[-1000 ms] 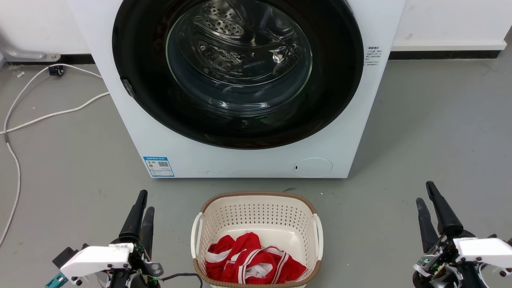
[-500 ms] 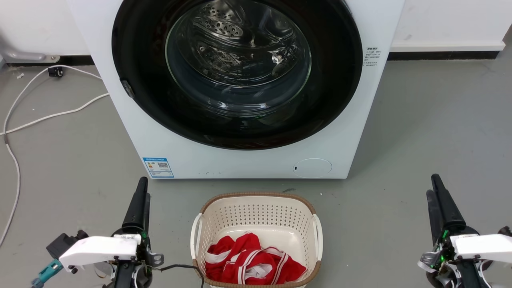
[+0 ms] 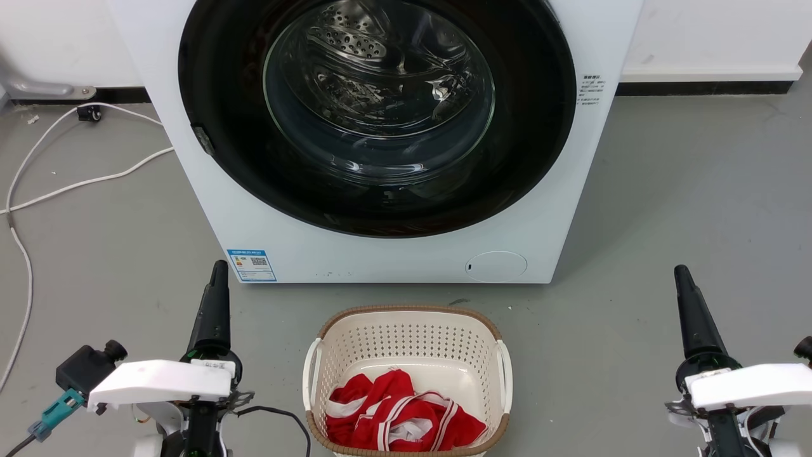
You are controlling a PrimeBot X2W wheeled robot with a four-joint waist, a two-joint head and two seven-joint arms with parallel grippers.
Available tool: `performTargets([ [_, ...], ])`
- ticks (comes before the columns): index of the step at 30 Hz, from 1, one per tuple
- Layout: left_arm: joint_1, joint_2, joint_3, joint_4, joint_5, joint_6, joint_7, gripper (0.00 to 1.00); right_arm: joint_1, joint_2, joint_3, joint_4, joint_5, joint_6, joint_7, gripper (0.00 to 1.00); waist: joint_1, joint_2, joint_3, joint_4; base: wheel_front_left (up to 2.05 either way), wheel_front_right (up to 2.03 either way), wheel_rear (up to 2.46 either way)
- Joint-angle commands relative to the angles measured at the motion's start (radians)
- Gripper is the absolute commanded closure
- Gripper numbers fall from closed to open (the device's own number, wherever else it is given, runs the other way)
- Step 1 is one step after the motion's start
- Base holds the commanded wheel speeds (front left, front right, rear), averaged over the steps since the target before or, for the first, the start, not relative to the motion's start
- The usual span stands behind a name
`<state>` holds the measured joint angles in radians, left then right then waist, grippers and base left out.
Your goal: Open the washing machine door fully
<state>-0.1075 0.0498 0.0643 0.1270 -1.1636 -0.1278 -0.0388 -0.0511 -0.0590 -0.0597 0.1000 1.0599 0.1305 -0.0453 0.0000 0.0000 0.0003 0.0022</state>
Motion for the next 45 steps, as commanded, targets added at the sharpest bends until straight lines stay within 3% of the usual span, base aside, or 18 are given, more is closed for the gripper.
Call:
performTargets([
  [1,-0.028,0.003,-0.006,-0.024,0.054,-0.002,-0.011,0.0,-0.004,-0.001,0.003,-0.024,-0.061,0.0,-0.012,0.0,0.0,0.0,0.0,0.0,0.0,0.0,0.0],
  [13,-0.027,0.002,-0.018,-0.032,0.316,-0.003,-0.051,0.0,0.015,0.001,0.025,-0.043,-0.353,0.0,-0.051,0.0,0.0,0.0,-0.003,0.0,0.0,0.0,0.0],
  [29,-0.017,0.002,-0.046,-0.011,0.587,-0.003,-0.096,0.0,0.034,0.003,0.021,-0.045,-0.569,0.0,-0.052,0.0,0.0,0.0,-0.006,0.001,0.0,0.0,0.0],
  [45,-0.008,0.019,-0.076,0.0,0.789,0.031,-0.137,0.0,0.048,0.006,0.026,-0.037,-0.729,0.0,-0.046,0.0,0.0,0.0,-0.009,0.004,0.0,0.0,0.0],
])
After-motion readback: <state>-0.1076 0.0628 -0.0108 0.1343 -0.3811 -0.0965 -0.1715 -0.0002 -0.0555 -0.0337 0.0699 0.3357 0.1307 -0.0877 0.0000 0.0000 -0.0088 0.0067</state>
